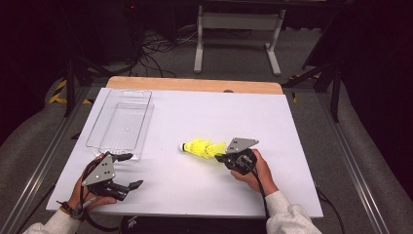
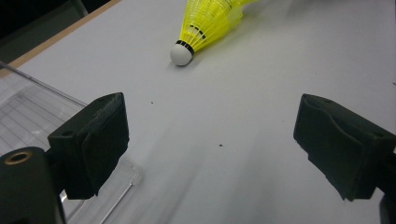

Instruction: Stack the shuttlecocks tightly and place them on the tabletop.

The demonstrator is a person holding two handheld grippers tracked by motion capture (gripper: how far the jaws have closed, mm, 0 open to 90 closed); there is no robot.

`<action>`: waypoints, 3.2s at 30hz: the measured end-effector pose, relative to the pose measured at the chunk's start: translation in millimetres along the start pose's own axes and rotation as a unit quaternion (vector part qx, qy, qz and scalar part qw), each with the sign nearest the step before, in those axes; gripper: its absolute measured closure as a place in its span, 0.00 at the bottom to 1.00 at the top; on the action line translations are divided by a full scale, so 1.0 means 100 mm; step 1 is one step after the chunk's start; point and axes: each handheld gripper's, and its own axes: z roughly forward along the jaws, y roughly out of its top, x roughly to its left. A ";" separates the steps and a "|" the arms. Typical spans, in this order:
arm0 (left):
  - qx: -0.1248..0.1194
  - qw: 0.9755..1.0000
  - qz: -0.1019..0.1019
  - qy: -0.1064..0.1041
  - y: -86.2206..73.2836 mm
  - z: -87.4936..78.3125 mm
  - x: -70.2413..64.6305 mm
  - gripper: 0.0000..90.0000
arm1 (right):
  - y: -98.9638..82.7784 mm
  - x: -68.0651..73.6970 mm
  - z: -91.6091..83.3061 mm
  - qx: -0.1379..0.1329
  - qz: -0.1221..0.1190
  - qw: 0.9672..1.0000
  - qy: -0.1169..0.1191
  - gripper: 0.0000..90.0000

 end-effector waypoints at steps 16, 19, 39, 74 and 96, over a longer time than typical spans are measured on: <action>-0.003 1.000 0.000 -0.003 0.01 0.01 -0.01 0.13 | 0.09 -0.01 0.24 0.007 -0.002 1.000 0.012 0.96; -0.003 1.000 0.000 -0.004 0.01 0.01 -0.01 0.13 | 0.10 -0.02 0.27 0.006 -0.001 1.000 0.015 0.96; -0.001 1.000 0.002 -0.001 0.01 0.00 -0.01 0.13 | 0.08 0.01 0.26 0.011 0.011 1.000 0.021 0.57; 0.003 1.000 0.001 -0.007 0.01 0.04 -0.01 0.13 | 0.30 0.15 0.71 -0.004 0.041 0.999 -0.018 0.63; 0.002 1.000 0.000 -0.007 0.00 0.04 0.02 0.13 | 0.37 0.18 0.82 -0.002 0.037 0.996 -0.080 0.97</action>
